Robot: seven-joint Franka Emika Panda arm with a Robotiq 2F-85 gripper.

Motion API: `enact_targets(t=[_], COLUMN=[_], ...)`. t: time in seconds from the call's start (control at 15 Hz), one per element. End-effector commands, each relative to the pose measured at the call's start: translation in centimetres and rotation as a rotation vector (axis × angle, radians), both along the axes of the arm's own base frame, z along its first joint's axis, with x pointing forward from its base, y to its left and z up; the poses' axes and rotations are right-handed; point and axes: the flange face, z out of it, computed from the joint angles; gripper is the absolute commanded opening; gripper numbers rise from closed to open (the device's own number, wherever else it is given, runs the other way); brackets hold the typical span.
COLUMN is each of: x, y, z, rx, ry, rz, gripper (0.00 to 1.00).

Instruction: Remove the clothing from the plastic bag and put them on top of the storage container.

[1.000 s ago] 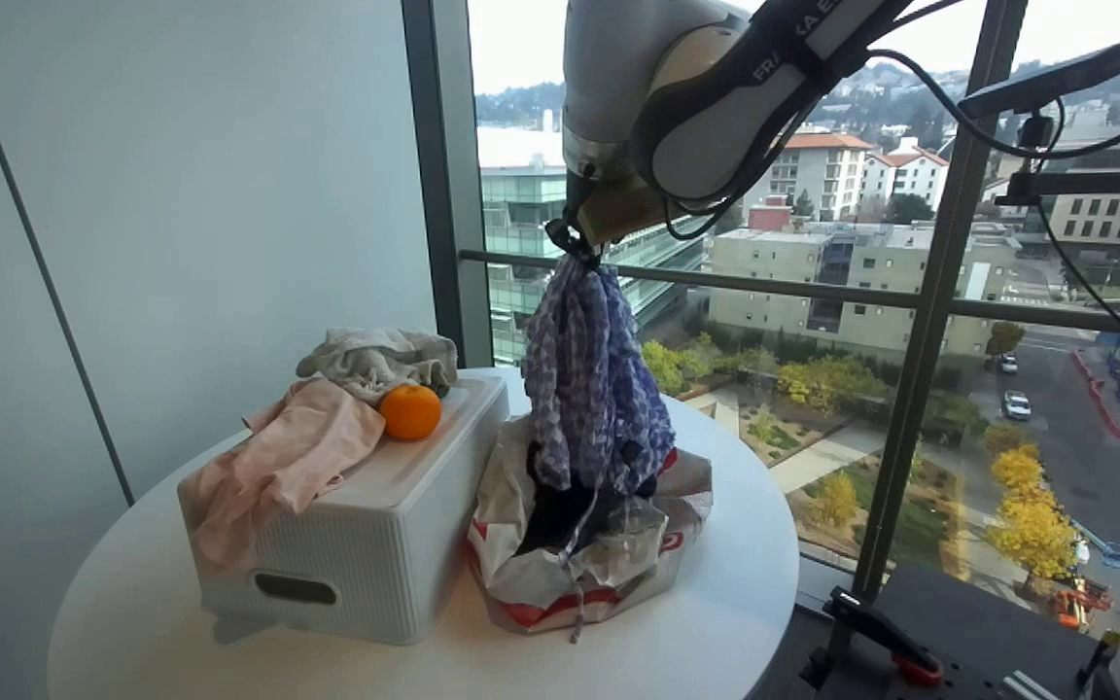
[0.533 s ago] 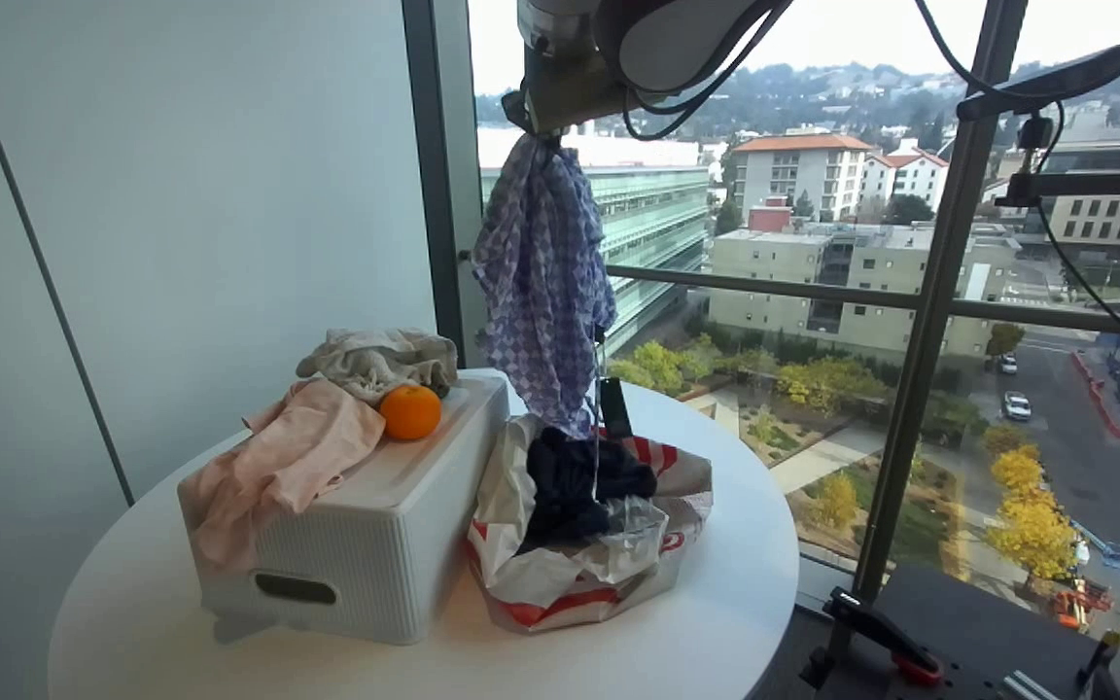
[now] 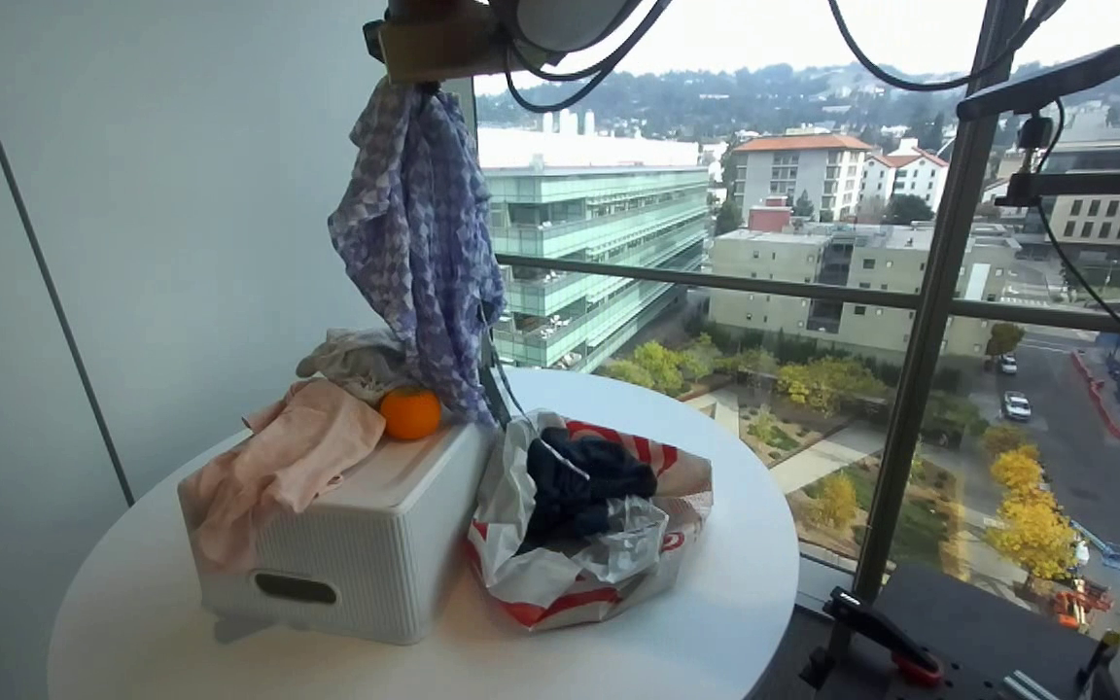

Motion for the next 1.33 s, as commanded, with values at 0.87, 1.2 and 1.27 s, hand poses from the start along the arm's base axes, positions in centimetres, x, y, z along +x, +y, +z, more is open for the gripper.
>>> enact_targets(t=[0.87,1.2,1.27], x=[-1.3,-2.8,-2.9], y=[7.2,5.2,4.3], z=[-17.1,-12.8,-12.2], rx=[0.200,0.127,0.115], ry=[0.278,0.233,0.229], rz=[0.253,0.249,0.232], gripper=[0.32,0.69,0.76])
